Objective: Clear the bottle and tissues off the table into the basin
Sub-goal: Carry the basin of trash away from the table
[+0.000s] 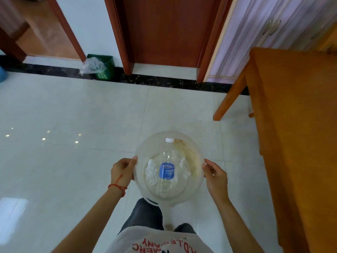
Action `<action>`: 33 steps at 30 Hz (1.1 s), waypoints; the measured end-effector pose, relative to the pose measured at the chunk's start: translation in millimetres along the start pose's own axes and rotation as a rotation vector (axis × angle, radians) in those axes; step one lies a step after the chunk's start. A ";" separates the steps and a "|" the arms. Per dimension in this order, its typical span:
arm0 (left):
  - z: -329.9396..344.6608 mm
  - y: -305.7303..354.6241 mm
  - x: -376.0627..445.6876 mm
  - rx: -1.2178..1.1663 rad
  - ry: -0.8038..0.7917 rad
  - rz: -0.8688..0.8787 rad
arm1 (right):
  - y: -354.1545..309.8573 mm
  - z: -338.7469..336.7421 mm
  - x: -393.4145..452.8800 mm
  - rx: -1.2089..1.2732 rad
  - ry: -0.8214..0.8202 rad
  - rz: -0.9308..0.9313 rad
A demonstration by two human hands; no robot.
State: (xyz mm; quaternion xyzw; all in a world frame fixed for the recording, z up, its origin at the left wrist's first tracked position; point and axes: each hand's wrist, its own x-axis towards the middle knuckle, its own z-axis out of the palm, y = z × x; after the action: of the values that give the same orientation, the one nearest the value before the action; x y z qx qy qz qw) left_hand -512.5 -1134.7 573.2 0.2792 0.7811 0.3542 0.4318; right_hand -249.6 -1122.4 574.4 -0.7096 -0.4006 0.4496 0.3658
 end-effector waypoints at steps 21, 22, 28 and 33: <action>101.1 226.5 303.7 0.125 -0.114 0.079 | -142.4 76.3 311.8 -0.040 0.101 -0.003; 111.7 237.4 315.5 0.128 -0.117 0.084 | -147.7 75.3 329.4 -0.041 0.110 -0.002; 178.3 315.6 378.0 0.124 -0.162 0.083 | -187.9 55.7 431.6 -0.050 0.157 -0.042; 227.8 376.4 425.5 0.146 -0.190 0.122 | -220.7 36.7 504.7 -0.040 0.193 -0.062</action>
State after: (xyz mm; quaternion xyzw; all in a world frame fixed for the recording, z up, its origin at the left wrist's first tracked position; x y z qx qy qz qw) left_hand -465.2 -524.6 583.7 0.3892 0.7420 0.2942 0.4598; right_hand -198.0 -572.8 582.4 -0.7440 -0.3943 0.3593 0.4024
